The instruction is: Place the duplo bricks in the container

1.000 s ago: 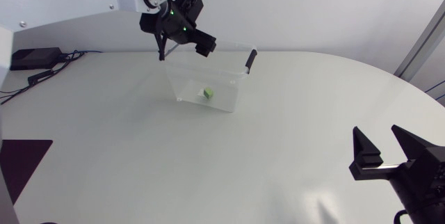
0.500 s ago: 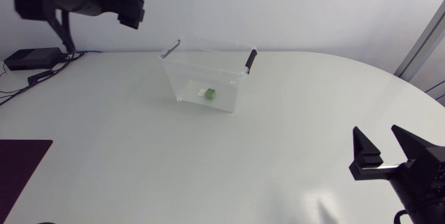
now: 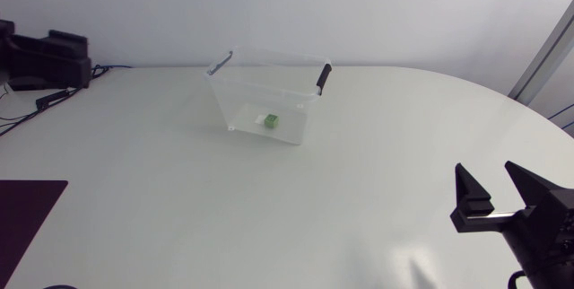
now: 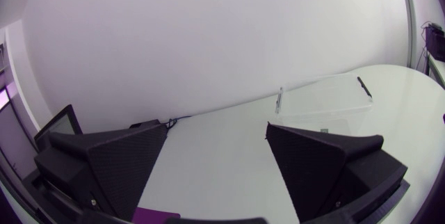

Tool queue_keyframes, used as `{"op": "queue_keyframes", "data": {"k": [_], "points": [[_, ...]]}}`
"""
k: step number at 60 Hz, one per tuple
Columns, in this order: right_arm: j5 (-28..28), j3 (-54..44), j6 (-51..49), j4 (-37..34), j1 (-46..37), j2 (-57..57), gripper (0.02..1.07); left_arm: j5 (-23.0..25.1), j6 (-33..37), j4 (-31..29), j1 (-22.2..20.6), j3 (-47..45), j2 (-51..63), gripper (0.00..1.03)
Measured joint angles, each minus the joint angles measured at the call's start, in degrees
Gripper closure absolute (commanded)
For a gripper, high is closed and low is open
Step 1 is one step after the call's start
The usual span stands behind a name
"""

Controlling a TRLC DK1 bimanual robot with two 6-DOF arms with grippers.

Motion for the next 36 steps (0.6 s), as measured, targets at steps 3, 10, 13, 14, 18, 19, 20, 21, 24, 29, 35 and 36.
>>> {"op": "queue_keyframes", "data": {"k": [3, 10, 13, 14, 18, 19, 20, 21, 24, 29, 35, 36], "points": [[0.0, 0.0, 0.0, 0.0, 0.0, 0.0, 0.06, -0.2, -0.2, 0.0, 0.5, -1.7, -4.4, 0.03], [0.0, 0.0, 0.0, 0.0, 0.0, 0.0, 0.06, -0.3, -0.4, 1.6, 1.2, -5.1, -11.5, 0.04], [0.0, 0.0, 0.0, 0.0, 0.0, 0.0, 0.06, -0.3, -0.4, 3.3, 1.2, -7.3, -13.9, 0.04], [0.0, 0.0, 0.0, 0.0, 0.0, 0.0, 0.06, -0.3, -0.4, 3.9, 1.2, -8.1, -14.7, 0.04], [0.0, 0.0, 0.0, 0.0, 0.0, 0.0, 0.06, -0.3, -0.4, 7.1, 1.2, -12.0, -17.5, 0.04], [0.0, 0.0, 0.0, 0.0, 0.0, 0.0, 0.06, -0.3, -0.4, 7.9, 1.2, -13.3, -18.1, 0.04], [0.0, 0.0, 0.0, 0.0, 0.0, 0.0, 0.06, -0.3, -0.4, 8.5, 1.1, -14.3, -18.5, 0.04], [0.0, 0.0, 0.0, 0.0, 0.0, 0.0, 0.06, -0.3, -0.3, 9.2, 1.1, -15.3, -18.9, 0.04], [0.0, 0.0, 0.0, 0.0, 0.0, 0.0, 0.06, -0.3, -0.2, 11.2, 0.9, -18.7, -19.8, 0.04], [0.0, 0.0, 0.0, 0.0, 0.0, 0.0, 0.06, 1.1, 0.8, 14.6, -0.9, -24.4, -21.4, 0.04], [0.0, 0.0, 0.0, 0.0, 0.0, 0.0, 0.06, 6.4, 4.0, 17.5, -3.8, -30.5, -24.4, 0.04], [0.0, 0.0, 0.0, 0.0, 0.0, 0.0, 0.06, 7.4, 4.5, 17.7, -4.0, -31.2, -24.8, 0.04]]}}
